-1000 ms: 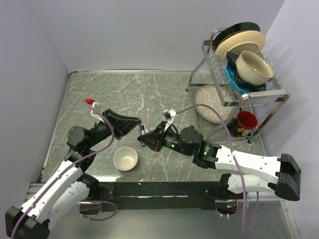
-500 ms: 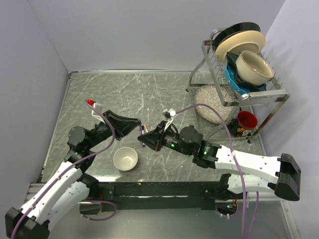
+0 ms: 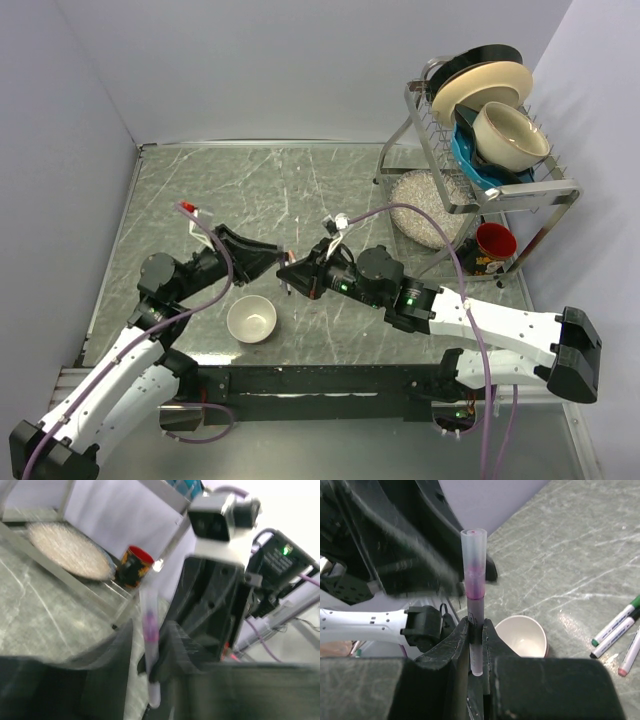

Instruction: Insert the pens into the pen caps

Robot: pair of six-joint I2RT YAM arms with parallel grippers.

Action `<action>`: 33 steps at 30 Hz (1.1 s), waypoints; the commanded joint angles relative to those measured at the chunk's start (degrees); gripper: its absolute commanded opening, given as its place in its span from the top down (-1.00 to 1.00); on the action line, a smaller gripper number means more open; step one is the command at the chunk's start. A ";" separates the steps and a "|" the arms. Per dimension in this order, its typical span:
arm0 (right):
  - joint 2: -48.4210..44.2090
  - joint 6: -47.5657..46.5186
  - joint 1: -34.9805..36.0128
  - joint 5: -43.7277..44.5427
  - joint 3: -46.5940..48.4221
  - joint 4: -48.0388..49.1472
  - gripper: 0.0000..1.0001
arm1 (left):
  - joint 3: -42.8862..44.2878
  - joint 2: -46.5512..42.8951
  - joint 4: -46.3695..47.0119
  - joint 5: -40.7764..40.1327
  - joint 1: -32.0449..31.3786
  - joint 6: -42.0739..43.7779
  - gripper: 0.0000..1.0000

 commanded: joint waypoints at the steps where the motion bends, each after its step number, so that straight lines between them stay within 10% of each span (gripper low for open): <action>1: -0.64 -1.62 -1.10 -1.40 4.15 4.42 1.00 | 2.70 -1.35 -4.94 2.80 -0.19 1.86 -0.04; 9: -0.46 -0.21 -1.01 -6.16 2.22 4.86 1.00 | 8.24 1.72 -8.56 1.47 -0.19 4.76 -0.42; 19: -0.63 -0.47 -1.01 -8.62 2.04 3.89 1.00 | 13.87 5.42 -10.32 1.12 -0.19 6.69 -0.31; 22: -0.55 -0.38 -1.01 -8.62 1.95 3.89 1.00 | 14.23 5.94 -10.32 2.00 -0.19 6.70 -0.08; 25: -0.55 -0.30 -1.10 -7.75 2.21 3.72 1.00 | 13.44 6.12 -10.06 4.62 -0.19 6.17 0.95; 33: -0.90 1.20 -3.64 -1.86 5.11 9.07 1.00 | 2.82 4.02 -1.54 10.87 -0.28 -4.10 0.98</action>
